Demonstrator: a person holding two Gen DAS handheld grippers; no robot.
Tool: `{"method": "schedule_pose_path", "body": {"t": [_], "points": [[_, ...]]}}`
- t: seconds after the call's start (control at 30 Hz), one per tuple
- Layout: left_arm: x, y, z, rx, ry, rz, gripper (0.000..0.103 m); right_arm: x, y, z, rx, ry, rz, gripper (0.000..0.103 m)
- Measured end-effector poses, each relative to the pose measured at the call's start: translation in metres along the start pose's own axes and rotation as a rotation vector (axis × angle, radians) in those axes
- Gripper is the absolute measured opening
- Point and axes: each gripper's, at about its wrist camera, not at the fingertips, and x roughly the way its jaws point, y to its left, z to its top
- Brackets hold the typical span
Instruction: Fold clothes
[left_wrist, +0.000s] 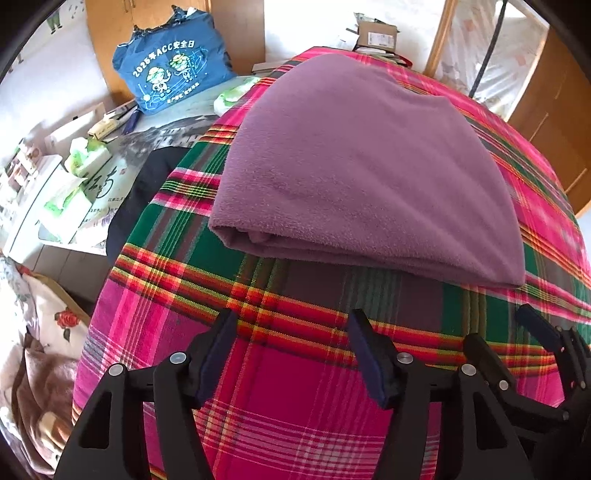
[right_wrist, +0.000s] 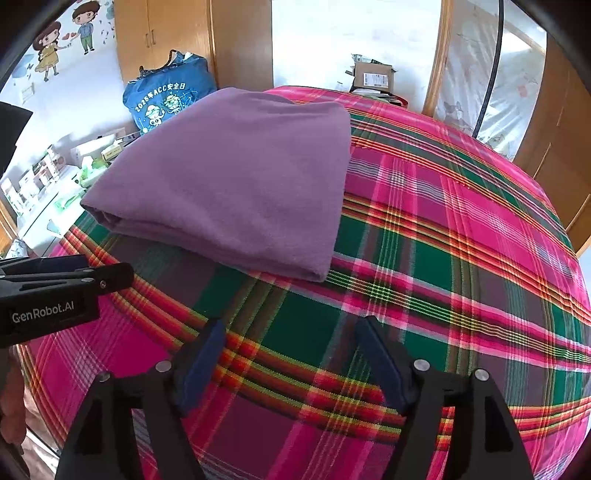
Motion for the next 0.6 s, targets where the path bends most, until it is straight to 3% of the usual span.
{"method": "schedule_pose_path", "body": {"t": [0.4, 0.6], "points": [[-0.0012, -0.0003, -0.0010, 0.000, 0.002, -0.003, 0.065, -0.0007, -0.0005, -0.0033, 0.002, -0.009, 0.001, 0.075], [-0.0026, 0.0011, -0.0018, -0.014, -0.004, -0.041, 0.073, 0.0000, -0.0011, -0.0036, 0.002, -0.010, 0.002, 0.075]]}}
